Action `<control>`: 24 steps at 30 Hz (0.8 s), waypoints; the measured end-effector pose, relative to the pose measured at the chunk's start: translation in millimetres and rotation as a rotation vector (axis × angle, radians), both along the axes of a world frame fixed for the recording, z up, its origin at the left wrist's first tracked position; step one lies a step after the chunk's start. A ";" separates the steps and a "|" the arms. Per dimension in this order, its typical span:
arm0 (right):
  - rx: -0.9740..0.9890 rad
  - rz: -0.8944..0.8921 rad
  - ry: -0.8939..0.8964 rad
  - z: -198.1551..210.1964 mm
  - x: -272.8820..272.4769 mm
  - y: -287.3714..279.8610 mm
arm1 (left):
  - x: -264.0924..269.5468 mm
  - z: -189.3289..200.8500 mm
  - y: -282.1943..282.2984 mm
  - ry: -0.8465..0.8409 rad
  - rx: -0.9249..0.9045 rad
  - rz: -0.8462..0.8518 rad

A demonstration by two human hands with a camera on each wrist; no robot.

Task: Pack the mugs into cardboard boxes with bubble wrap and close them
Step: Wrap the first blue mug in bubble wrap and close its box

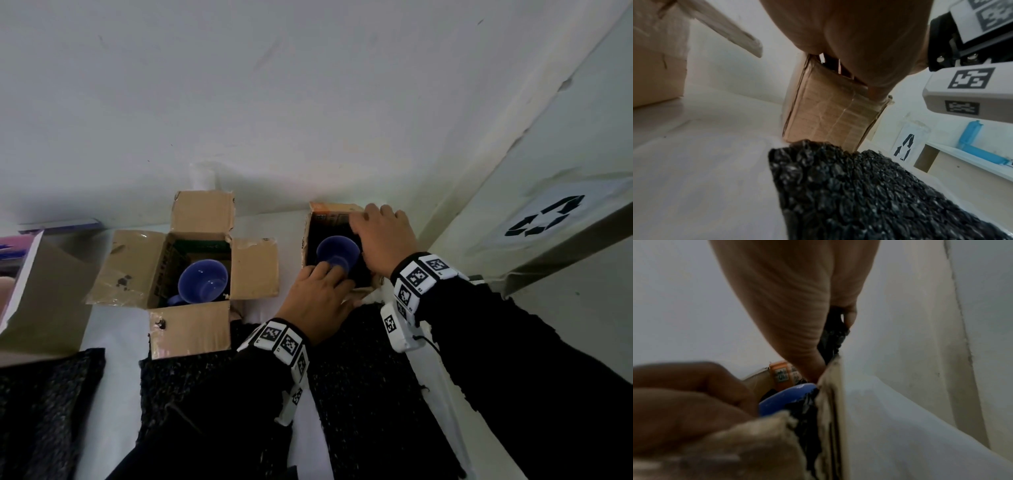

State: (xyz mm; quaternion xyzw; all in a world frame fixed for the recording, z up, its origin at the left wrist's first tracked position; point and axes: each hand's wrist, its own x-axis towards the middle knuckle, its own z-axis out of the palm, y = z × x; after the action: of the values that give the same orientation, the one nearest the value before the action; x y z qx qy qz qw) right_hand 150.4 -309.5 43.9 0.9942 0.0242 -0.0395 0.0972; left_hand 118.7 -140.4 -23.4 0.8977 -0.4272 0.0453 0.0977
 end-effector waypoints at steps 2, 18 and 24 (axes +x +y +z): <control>0.020 -0.085 -0.076 -2.1 1.6 0.3 | 1.8 -0.4 2.1 0.002 -0.028 0.015; 0.120 -0.114 -0.012 3.2 -1.0 3.1 | 2.8 2.8 5.8 0.022 -0.006 0.008; 0.084 -0.074 0.210 13.7 6.9 3.0 | -0.3 0.2 10.2 -0.014 -0.016 0.033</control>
State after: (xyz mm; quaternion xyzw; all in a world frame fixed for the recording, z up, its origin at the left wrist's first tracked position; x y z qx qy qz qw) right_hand 157.3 -306.6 57.6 0.9879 -0.0010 -0.1462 0.0510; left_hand 118.4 -130.3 -23.1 0.9036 -0.4124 0.0567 0.1013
